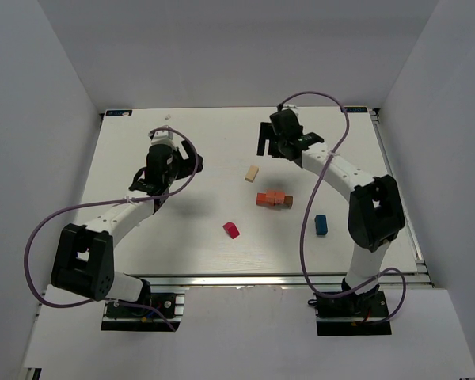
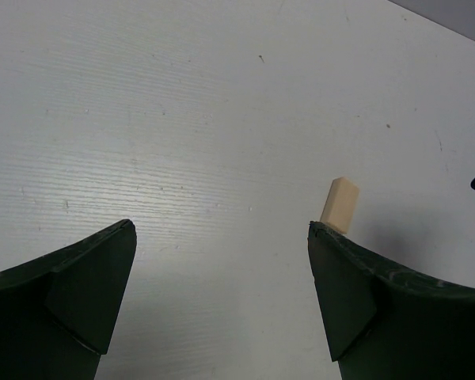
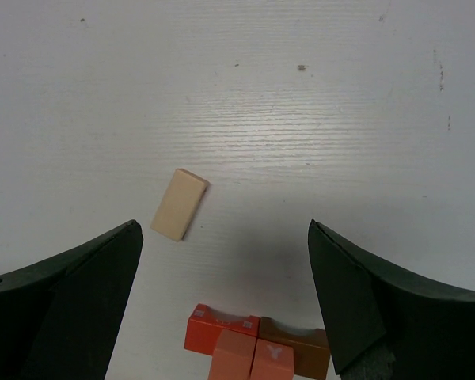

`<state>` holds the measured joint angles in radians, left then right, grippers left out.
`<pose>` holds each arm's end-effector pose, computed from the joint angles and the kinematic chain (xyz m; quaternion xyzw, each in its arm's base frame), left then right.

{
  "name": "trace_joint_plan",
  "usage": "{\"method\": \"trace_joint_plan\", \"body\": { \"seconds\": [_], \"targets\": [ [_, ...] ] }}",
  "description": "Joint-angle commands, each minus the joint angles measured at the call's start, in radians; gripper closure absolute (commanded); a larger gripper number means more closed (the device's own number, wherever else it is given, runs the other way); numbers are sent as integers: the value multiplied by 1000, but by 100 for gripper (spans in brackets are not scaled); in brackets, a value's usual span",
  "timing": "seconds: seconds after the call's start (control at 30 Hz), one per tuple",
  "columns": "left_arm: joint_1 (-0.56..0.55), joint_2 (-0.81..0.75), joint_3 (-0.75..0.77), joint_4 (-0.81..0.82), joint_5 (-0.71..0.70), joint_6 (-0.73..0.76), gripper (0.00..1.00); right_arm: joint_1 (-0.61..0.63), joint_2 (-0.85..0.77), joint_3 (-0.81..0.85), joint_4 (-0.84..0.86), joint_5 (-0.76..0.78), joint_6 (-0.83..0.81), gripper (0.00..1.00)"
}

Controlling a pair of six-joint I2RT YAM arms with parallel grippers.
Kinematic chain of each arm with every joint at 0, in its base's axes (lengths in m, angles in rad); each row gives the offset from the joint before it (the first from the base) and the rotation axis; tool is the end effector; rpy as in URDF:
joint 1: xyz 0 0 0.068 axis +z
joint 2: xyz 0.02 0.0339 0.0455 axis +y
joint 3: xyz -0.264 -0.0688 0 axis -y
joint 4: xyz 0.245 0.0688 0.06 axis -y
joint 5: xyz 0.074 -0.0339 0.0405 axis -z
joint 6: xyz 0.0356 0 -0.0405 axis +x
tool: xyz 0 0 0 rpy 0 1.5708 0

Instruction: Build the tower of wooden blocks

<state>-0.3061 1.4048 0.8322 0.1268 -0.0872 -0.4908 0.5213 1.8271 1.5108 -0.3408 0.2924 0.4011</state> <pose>0.2999 -0.0915 0.2444 -0.1011 0.8394 -0.1727 0.5054 0.3728 0.2023 0.2837 0.0108 0.8901 0.0771 0.4490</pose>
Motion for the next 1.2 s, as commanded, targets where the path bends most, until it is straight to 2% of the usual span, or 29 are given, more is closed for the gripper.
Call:
{"method": "trace_joint_plan", "body": {
  "seconds": [0.0, 0.2, 0.47, 0.9, 1.0, 1.1, 1.17],
  "targets": [
    [9, -4, -11, -15, -9, 0, 2, 35, 67, 58, 8, 62, 61, 11],
    [21, -10, -31, -18, -14, 11, 2, 88, 214, 161, -36, 109, 93, 11],
    [35, -10, -41, -24, -23, 15, 2, 128, 320, 245, -59, 154, 133, 12],
    [47, 11, -53, -12, -22, 9, 2, 141, 416, 259, -52, 126, 128, 17],
    [48, 11, -53, -12, -20, 8, 2, 148, 426, 261, -50, 128, 133, 22],
    [48, 8, -58, -9, -20, 6, 2, 152, 432, 261, -50, 134, 128, 32],
    [50, 10, -56, -9, -20, 6, 2, 155, 431, 262, -49, 142, 122, 43]
  ]
}}
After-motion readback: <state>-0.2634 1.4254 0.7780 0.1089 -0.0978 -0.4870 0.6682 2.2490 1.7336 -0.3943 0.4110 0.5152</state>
